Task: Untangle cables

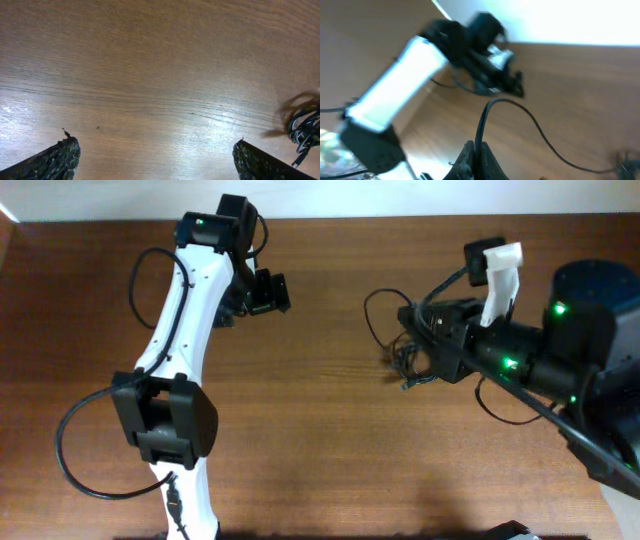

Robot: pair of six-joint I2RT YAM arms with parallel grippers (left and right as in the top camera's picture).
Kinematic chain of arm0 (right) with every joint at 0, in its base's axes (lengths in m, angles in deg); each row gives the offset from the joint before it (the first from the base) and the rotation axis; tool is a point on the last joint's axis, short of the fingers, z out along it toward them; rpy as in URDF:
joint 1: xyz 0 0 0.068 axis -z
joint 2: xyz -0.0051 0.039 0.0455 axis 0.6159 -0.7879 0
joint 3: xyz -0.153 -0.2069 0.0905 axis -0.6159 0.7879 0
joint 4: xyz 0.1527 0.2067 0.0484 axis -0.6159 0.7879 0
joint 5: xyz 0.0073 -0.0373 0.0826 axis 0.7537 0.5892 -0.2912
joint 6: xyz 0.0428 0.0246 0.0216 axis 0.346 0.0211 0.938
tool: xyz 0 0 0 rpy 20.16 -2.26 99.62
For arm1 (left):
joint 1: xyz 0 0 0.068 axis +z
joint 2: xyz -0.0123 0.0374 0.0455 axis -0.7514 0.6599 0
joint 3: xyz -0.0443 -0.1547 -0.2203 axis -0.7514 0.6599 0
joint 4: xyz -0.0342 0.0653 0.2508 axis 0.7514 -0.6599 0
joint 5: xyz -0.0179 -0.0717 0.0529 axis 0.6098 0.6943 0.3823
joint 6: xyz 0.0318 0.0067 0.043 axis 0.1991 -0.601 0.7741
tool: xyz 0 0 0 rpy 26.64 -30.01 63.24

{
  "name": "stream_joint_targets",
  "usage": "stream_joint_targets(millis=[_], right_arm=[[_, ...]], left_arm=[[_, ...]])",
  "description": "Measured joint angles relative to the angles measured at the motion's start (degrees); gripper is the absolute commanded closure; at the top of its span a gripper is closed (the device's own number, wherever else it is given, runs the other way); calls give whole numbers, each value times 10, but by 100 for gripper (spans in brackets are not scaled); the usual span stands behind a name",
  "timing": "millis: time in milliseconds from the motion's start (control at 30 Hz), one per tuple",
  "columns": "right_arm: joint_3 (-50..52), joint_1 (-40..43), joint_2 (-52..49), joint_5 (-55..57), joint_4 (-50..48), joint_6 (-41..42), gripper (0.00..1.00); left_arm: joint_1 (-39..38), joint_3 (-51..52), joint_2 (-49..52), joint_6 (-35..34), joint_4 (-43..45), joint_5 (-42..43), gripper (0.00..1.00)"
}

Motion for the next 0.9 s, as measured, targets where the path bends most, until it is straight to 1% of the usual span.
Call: stream_joint_targets(millis=[100,200,300,633,700,800,900], right_arm=[[0,0,6,-60,-69,0,96],[0,0,8,-116,-116,4,96],[0,0,8,-137,-137,19,96],[0,0,8,-157,-149,52,96],[0,0,8,-157,-149,53,96],[0,0,5,-159,-145,55,96],[0,0,-7,-161,-132,56,96]], left_arm=[[-5,0,0,0,0,0,1],[-6,0,0,0,0,0,1],[-6,0,0,0,0,0,1],[-9,0,0,0,0,0,1],[-16,0,0,19,0,12,1],[-30,0,0,68,3,55,1],[-47,0,0,92,10,82,1]])
